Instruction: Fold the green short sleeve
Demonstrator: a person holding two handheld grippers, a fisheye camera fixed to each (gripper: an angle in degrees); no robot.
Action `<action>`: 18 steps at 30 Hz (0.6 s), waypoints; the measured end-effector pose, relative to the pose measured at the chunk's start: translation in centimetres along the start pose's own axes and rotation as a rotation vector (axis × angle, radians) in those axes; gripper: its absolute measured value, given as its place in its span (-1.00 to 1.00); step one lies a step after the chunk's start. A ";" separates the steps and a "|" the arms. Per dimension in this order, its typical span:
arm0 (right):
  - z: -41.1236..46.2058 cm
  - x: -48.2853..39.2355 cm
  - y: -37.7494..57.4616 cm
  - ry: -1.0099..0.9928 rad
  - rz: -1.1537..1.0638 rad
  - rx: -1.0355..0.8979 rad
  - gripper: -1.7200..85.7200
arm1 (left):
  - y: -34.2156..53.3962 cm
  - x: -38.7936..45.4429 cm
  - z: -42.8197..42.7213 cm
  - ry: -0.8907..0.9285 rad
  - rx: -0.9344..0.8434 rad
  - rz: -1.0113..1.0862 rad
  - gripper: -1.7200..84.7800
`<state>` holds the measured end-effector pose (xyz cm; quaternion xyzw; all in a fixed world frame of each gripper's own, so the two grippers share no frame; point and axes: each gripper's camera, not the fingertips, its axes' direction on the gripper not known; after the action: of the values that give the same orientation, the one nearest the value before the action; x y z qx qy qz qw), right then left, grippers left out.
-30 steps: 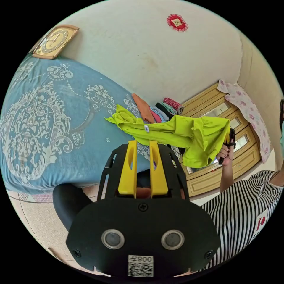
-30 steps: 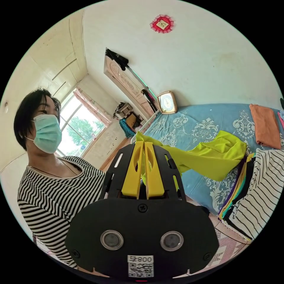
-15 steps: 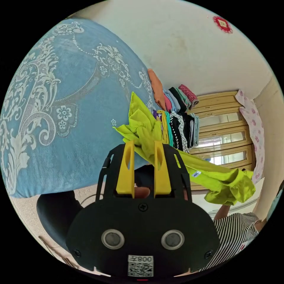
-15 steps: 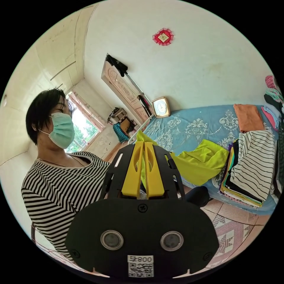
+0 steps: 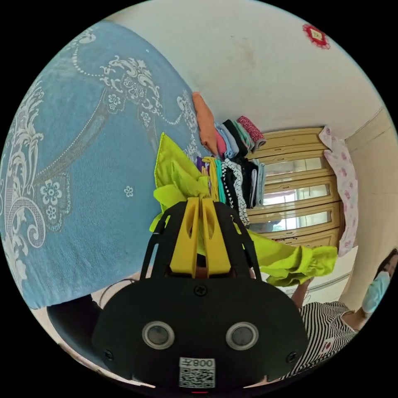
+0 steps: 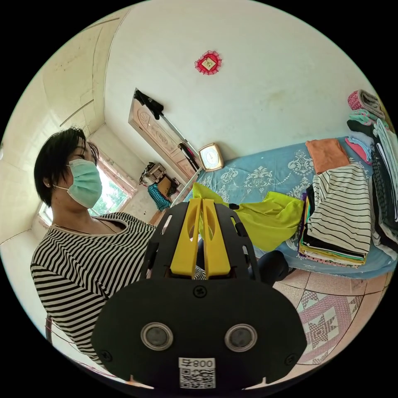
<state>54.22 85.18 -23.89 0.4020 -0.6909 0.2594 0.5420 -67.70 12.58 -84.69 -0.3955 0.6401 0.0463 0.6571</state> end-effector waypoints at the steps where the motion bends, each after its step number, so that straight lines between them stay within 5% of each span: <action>1: -0.8 0.0 0.1 -0.011 0.001 0.020 -0.96 | 0.7 2.0 -1.6 0.047 0.041 0.021 -0.93; 7: -4.2 -1.8 0.0 -0.032 -0.066 0.098 -0.96 | 7.6 13.4 -13.4 0.188 0.304 0.165 -0.94; 18: -10.2 -7.1 0.1 -0.136 -0.276 0.215 -0.96 | 26.6 36.7 -27.1 0.166 0.749 0.525 -0.94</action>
<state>60.32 95.29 -27.88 0.5651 -0.6326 0.2273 0.4785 -98.13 -1.29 -125.52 0.0423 0.7416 -0.0553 0.6672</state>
